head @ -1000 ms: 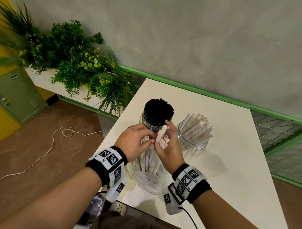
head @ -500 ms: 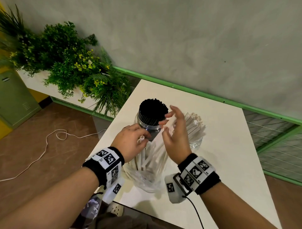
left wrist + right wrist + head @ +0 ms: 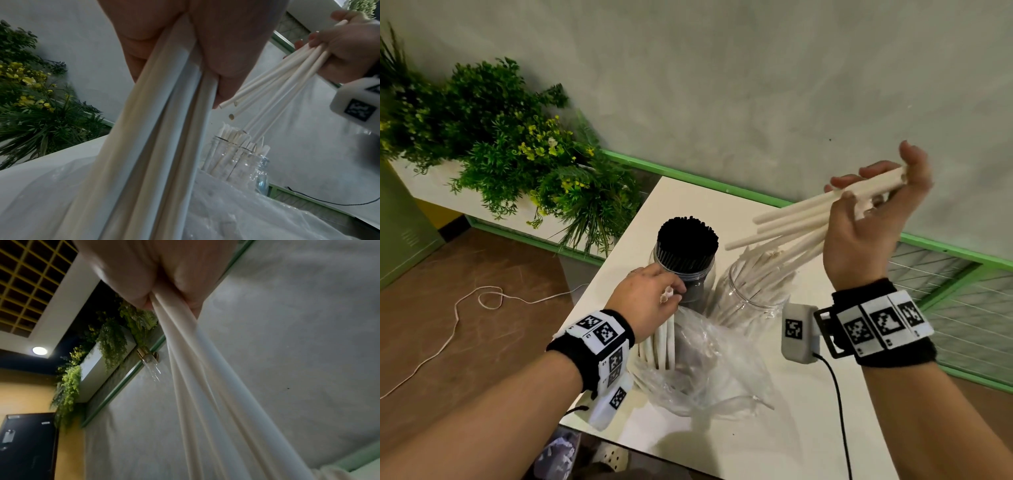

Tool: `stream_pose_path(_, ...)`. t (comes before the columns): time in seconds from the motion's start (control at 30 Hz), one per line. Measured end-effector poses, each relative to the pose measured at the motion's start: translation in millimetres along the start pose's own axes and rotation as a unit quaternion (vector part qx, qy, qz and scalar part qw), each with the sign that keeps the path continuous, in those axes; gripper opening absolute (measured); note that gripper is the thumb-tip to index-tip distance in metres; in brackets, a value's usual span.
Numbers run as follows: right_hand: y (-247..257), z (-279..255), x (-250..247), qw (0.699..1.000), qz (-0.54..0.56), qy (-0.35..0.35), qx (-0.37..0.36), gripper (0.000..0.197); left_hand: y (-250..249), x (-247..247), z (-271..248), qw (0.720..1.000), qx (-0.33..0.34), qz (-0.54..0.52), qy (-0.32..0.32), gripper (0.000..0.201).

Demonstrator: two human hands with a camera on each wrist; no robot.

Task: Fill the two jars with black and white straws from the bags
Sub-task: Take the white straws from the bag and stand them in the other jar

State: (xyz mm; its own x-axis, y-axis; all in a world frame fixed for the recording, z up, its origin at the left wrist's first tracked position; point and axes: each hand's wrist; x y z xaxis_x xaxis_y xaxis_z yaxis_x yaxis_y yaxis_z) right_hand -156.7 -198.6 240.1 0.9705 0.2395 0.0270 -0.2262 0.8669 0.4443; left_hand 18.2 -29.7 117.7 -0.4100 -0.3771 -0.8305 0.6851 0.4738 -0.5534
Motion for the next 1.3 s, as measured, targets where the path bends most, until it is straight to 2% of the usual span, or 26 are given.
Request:
stream_pose_path(0.1, -10.7, -12.3, -2.0, 0.999, -0.036, 0.007, -0.022, 0.067, -1.5, 1.6, 1.0, 1.000, -0.002, 0.000, 0.002, 0.016)
stream_pose_path(0.2, -21.8, -29.9, -3.1, 0.998, -0.046, 0.046, -0.023, 0.067, -1.4, 2.6, 1.3, 1.000, -0.002, 0.004, 0.002, 0.016)
stream_pose_path(0.4, -30.5, -44.5, -10.1, 0.991, -0.068, 0.098, -0.055, 0.078, 0.9, 3.3, 2.4, 1.000, 0.007, 0.001, -0.003, 0.015)
stream_pose_path(0.53, -31.9, -37.8, -13.4, 0.994, -0.063, 0.070, -0.059, 0.082, 2.7, 2.8, 1.7, 1.000, 0.009, -0.003, -0.005, 0.014)
stream_pose_path(0.6, -32.9, -34.9, -16.0, 0.995, -0.063, 0.052, -0.055, 0.079, 2.7, 2.9, 1.8, 1.000, 0.014, -0.003, -0.008, 0.014)
stream_pose_path(0.67, -32.0, -34.7, -18.0, 0.994, -0.068, 0.063, -0.062, 0.075, 2.9, 3.3, 2.4, 1.000, 0.020, -0.002, -0.012, 0.014)
stream_pose_path(0.73, -28.6, -37.1, -16.6, 0.990, -0.076, 0.097, -0.074, 0.071, 3.0, 3.5, 3.1, 1.000, 0.023, -0.004, -0.016, 0.014)
stream_pose_path(0.83, -22.6, -45.0, -10.2, 0.981, -0.076, 0.156, -0.084, 0.055, 2.6, 3.8, 4.0, 1.000, 0.021, -0.001, -0.018, 0.014)
stream_pose_path(0.97, -27.0, -59.9, -2.2, 0.976, -0.059, 0.203, -0.043, 0.051, 2.6, 4.2, 5.2, 1.000, 0.018, 0.006, -0.010, 0.014)
stream_pose_path(1.17, -57.2, -72.3, 11.1, 0.981, -0.066, 0.175, 0.055, 0.064, 3.5, 6.5, 5.3, 1.000, 0.013, 0.002, -0.006, 0.015)
stream_pose_path(1.3, -80.3, -84.0, 14.7, 0.963, -0.090, 0.235, 0.094, 0.054, 4.1, 6.7, 4.2, 1.000, 0.020, 0.005, -0.007, 0.014)
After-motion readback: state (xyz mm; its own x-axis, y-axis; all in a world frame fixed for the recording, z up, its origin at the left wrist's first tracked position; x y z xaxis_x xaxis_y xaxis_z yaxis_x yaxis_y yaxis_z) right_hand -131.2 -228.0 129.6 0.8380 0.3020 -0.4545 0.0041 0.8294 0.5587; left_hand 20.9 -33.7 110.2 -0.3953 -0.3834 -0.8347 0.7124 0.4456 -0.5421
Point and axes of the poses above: each hand's wrist, its own z-axis towards the middle knuckle, its own x-axis out of the palm, y = z × x, and after that the axes turned 13 degrees about -x, right-handed
